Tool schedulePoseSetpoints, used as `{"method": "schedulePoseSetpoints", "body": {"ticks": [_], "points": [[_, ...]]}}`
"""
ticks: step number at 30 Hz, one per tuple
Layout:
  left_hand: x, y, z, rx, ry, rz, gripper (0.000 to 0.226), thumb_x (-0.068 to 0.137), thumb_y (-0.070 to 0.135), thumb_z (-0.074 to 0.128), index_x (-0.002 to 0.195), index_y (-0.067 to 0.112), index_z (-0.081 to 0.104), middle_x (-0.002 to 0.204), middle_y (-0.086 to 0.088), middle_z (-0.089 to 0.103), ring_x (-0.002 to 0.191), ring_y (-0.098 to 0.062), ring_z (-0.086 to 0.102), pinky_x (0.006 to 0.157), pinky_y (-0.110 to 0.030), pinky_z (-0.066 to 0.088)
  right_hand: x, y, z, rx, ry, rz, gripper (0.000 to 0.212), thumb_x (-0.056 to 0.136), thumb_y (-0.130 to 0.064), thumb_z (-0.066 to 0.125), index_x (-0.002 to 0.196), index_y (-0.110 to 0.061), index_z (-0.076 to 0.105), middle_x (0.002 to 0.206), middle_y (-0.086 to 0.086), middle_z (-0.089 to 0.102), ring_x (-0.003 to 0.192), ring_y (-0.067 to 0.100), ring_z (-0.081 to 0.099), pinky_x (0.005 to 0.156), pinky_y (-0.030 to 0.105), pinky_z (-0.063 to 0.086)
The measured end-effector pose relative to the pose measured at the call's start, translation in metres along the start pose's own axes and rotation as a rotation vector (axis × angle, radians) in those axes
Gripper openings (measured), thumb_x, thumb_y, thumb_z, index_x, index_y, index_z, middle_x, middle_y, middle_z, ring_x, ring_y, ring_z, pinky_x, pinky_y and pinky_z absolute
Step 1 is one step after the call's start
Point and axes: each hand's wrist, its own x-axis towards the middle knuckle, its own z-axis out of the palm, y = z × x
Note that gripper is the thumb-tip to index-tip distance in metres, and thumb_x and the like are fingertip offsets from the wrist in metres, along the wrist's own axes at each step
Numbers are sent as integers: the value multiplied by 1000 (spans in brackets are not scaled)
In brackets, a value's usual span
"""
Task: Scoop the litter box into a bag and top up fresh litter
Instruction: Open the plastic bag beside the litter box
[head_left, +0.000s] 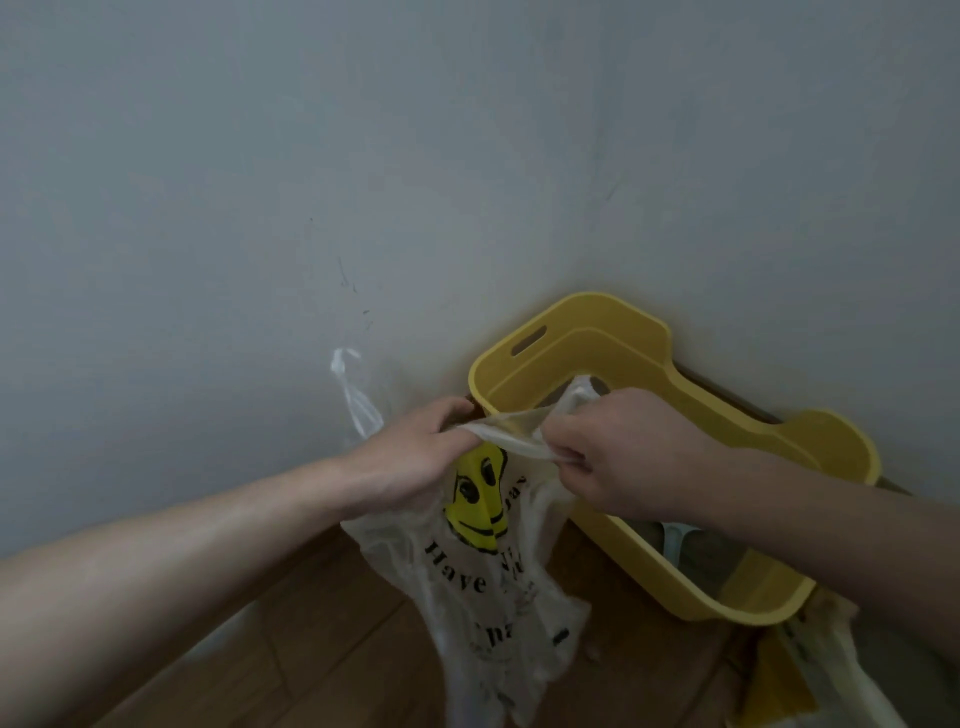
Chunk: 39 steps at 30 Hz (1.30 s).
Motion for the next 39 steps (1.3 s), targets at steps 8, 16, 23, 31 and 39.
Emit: {"method": "schedulePoseSetpoints", "body": {"ticks": [8,16,23,31,39], "points": [[-7,-17,1,-196,-93,50,69,85,66,56,107,2,65,100,-34,64,81,-36,62,80,-59,48,-1,-1,12,100,-39,-22,41,80,-20,54,61,-31,20,101,0,63,71,15,54,56,29,44],[-12,-15,-10,-92,214,382,22,98,32,56,85,26,72,111,13,71,106,-4,65,93,-40,53,7,-4,11,150,176,-18,29,75,-12,54,61,-23,32,87,10,67,73,23,59,57,40,52],[-11,-29,-1,31,410,564,22,95,30,57,80,14,65,96,6,70,94,-7,64,81,-30,53,6,-17,31,69,138,-121,14,72,10,71,76,-3,67,112,20,69,102,35,65,86,46,56],[-7,-46,8,89,325,511,30,89,18,70,68,12,50,55,10,40,50,-5,37,48,-16,27,0,-18,52,263,-141,121,35,92,-2,44,122,-21,47,100,-4,56,78,13,43,63,31,38],[-8,-60,13,-146,-19,147,62,99,42,52,58,-4,59,81,-25,70,88,-15,73,79,-25,53,-5,-17,70,232,-166,16,48,91,-3,48,136,-19,47,116,4,57,101,21,50,69,25,28]]}}
